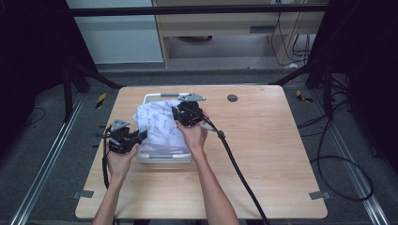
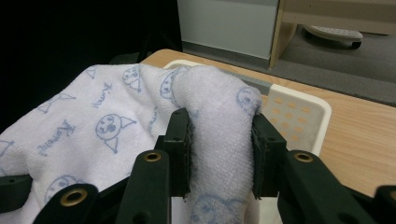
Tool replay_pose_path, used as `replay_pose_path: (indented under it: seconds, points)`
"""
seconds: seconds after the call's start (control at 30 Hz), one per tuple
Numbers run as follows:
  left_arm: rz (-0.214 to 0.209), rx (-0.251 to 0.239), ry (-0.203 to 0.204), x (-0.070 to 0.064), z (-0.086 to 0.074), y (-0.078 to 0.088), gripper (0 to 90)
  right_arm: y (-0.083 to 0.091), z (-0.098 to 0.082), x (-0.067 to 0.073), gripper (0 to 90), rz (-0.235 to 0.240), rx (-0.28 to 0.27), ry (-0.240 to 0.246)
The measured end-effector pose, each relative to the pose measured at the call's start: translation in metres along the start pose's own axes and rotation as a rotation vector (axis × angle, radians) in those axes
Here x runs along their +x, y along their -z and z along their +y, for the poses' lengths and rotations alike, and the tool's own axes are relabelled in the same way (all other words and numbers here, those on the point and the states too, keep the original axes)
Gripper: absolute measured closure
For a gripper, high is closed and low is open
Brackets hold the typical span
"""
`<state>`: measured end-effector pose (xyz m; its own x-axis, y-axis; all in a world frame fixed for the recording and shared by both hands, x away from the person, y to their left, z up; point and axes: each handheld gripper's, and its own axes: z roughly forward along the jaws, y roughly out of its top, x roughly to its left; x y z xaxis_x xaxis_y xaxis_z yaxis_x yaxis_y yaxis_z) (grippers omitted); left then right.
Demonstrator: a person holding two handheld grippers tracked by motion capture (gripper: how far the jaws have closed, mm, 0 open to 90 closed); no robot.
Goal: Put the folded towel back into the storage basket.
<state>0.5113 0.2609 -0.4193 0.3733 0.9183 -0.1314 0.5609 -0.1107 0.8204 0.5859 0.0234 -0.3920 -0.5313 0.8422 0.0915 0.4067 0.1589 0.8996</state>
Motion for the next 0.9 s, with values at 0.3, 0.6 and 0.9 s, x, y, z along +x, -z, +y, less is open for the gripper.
replay_pose_path:
  seconds: [0.3,0.6,0.9]
  points:
    - [0.003,0.024,-0.008,-0.001,-0.004,-0.008,73.9,-0.007,-0.009,-0.004,65.1,-0.014,0.028,0.007]
    - [0.008,0.045,-0.016,-0.001,-0.006,-0.015,73.8,-0.011,-0.015,-0.007,64.6,-0.024,0.047,0.006]
    - [0.013,0.076,-0.020,-0.002,-0.009,-0.020,73.6,-0.016,-0.025,-0.010,64.2,-0.032,0.070,-0.009]
